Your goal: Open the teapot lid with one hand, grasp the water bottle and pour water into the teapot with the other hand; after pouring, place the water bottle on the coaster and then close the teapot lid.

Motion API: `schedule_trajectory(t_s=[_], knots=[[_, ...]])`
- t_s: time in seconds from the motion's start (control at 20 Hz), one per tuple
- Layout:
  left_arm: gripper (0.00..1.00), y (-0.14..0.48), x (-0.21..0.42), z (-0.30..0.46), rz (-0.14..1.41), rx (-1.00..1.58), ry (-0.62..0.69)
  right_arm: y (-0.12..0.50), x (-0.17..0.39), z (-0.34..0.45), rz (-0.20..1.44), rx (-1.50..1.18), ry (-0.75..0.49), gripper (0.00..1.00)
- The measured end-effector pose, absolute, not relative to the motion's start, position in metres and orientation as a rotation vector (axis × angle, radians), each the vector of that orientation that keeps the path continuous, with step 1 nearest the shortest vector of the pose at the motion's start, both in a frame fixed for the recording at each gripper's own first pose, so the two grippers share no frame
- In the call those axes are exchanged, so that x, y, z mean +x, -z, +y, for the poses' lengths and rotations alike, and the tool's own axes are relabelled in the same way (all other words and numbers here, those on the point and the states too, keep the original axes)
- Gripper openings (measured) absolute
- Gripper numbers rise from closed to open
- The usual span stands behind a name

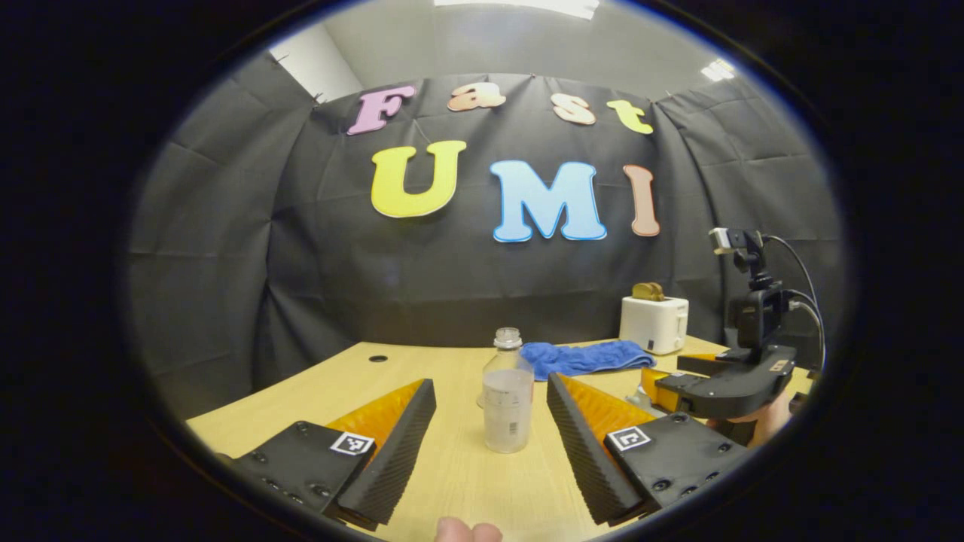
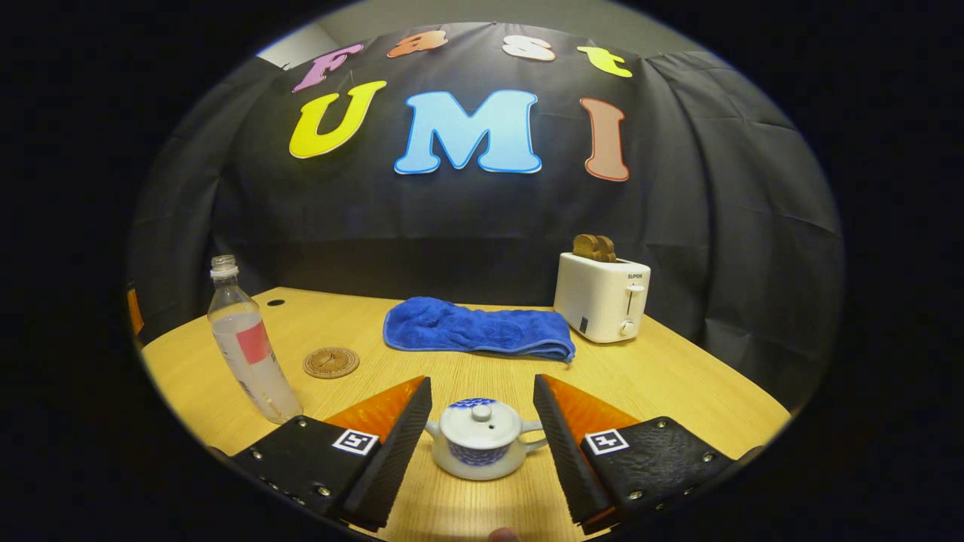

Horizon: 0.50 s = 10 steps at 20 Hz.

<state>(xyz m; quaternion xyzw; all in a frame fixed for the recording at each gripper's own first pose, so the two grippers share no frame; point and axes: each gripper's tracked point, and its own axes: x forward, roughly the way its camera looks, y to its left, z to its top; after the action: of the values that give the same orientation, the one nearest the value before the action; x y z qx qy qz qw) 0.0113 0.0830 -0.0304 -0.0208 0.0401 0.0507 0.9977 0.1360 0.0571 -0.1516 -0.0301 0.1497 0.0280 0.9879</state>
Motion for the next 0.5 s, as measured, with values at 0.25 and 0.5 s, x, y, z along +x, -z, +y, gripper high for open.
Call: schedule_trajectory(t_s=[0.25, 0.5], knots=[[1.00, 0.035, 0.012, 0.087, 0.091, -0.041, -0.107, 0.164, 0.144, 0.059, 0.329, -0.060, -0.055, 0.45], [1.00, 0.036, 0.012, 0.089, 0.092, -0.046, -0.107, 0.169, 0.143, 0.060, 0.331, -0.056, -0.042, 0.45]])
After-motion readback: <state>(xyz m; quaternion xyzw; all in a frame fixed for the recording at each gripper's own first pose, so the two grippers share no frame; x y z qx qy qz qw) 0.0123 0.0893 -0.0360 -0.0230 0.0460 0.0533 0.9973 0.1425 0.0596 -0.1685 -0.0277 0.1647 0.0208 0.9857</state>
